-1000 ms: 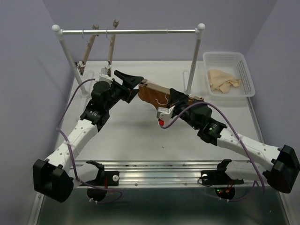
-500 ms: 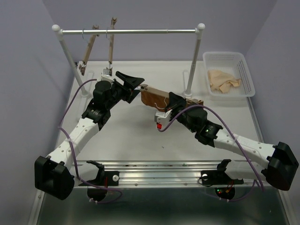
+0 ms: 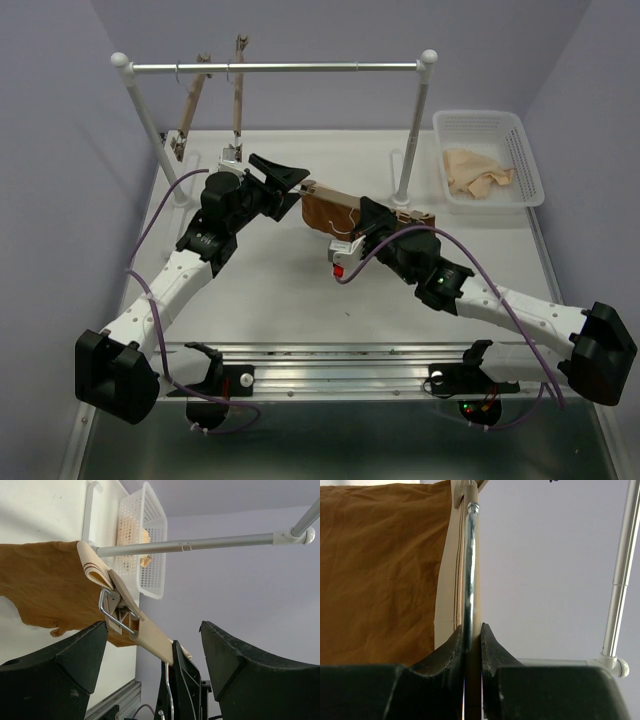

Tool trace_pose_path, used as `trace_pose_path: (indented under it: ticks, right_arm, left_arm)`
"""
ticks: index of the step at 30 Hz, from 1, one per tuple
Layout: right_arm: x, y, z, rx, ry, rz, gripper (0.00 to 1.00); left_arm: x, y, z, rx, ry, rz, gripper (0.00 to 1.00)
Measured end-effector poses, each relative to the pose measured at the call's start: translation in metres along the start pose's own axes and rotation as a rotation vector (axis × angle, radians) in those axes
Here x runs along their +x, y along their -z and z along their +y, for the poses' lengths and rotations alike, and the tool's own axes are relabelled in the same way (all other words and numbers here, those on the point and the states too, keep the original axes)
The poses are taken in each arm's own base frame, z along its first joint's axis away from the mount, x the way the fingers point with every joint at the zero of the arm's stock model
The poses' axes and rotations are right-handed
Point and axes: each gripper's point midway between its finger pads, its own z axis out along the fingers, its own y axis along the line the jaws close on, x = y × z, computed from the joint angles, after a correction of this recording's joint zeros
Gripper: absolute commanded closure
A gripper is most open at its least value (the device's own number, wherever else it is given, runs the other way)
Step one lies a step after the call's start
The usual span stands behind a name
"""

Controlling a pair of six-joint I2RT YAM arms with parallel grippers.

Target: Remove the underwear clipped to the hanger

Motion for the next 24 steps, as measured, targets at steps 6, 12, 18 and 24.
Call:
trace_pose_path:
  ticks: [6,12,18,24]
  right_arm:
    - [-0.0018,-0.0002,-0.0002,0.010,0.026,0.006,0.99]
    - [-0.0042,-0.0016,-0.0022,0.029,0.053,0.013,0.99]
    - [-0.0066,-0.0044,-0.0036,0.045,0.075,0.022,0.99]
    - [-0.0086,-0.0036,-0.0053,0.050,0.088,0.024,0.99]
  left_arm:
    - [-0.0001,0.0000,0.0008,-0.004,0.006,-0.001,0.18]
    - [-0.0008,-0.0002,0.0007,-0.007,0.023,-0.005,0.21]
    - [-0.0008,-0.0002,0.0003,-0.008,0.038,-0.005,0.26]
    - [-0.0020,-0.0005,0.0009,-0.012,0.047,-0.012,0.28]
